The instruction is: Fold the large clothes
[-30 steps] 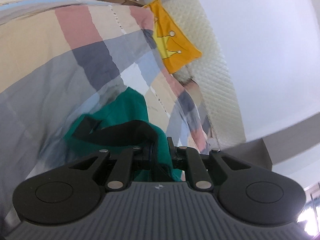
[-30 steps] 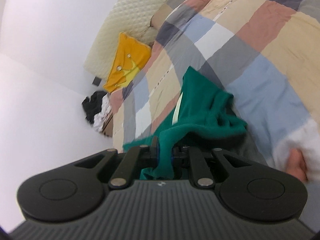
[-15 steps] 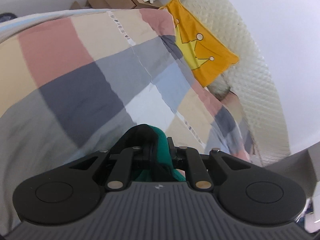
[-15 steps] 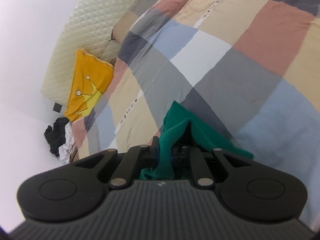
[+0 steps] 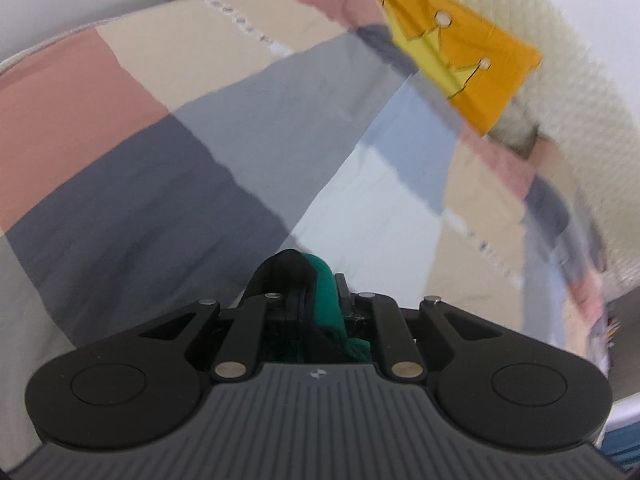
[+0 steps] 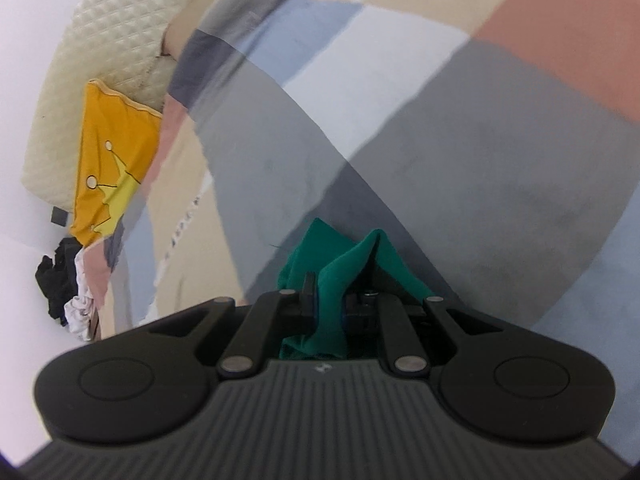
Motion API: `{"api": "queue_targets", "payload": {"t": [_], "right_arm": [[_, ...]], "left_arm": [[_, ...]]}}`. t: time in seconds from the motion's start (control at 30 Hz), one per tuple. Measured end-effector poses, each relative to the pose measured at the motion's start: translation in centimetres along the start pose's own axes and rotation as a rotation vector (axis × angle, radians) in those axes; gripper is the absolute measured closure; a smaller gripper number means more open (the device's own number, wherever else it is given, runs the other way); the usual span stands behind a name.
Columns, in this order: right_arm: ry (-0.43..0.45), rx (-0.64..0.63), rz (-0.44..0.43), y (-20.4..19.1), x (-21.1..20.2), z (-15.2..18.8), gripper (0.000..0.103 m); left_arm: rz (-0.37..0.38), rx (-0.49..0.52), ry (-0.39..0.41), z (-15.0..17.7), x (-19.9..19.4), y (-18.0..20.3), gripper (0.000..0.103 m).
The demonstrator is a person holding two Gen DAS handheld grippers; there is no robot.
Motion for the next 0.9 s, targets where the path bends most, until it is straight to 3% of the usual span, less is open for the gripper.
{"api": "queue_targets", "payload": {"t": [0.2,0.3,0.37,0.43,0.5,0.57,0.77,0.9], "right_arm": [[-0.023,0.026,-0.022,0.2,-0.4,-0.2,0.088],[-0.025,0.001,-0.039,-0.5,-1.5,-0.2,0.082],[-0.023,-0.017,-0.057,-1.1,-2.4,-0.1,0.077],[-0.019,-0.044,-0.097,-1.8,-3.5,0.0,0.066],[-0.004,-0.072,-0.140,-2.6,-4.8,0.3,0.038],[0.007,-0.115,-0.177,-3.3,-6.3,0.5,0.026],[0.054,-0.278,-0.303,-5.0,-10.7,2.6,0.024],[0.083,-0.473,-0.283,-6.2,-10.9,4.6,0.026]], "left_arm": [[0.005,0.012,-0.022,1.0,1.2,-0.6,0.084],[0.037,0.079,-0.021,1.4,-0.3,0.4,0.066],[0.064,0.118,-0.026,1.7,-1.9,1.3,0.040],[0.084,0.142,-0.010,2.0,-3.9,2.0,0.032],[0.104,0.169,0.004,2.5,-6.0,3.0,0.030],[0.111,0.195,0.028,3.1,-8.1,3.9,0.029],[0.153,0.292,0.100,7.9,-13.1,7.1,0.027],[0.161,0.328,0.065,12.0,-12.6,8.6,0.027]]}}
Point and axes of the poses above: each gripper's, at about its wrist camera, not at the fingertips, and x roughly the way its jaws point, y to its right, z to its underside, the point moved 3 cm from there along x, roughly the way its jaws point, and after that the axes turned 9 degrees about y, right-handed, at the moved point
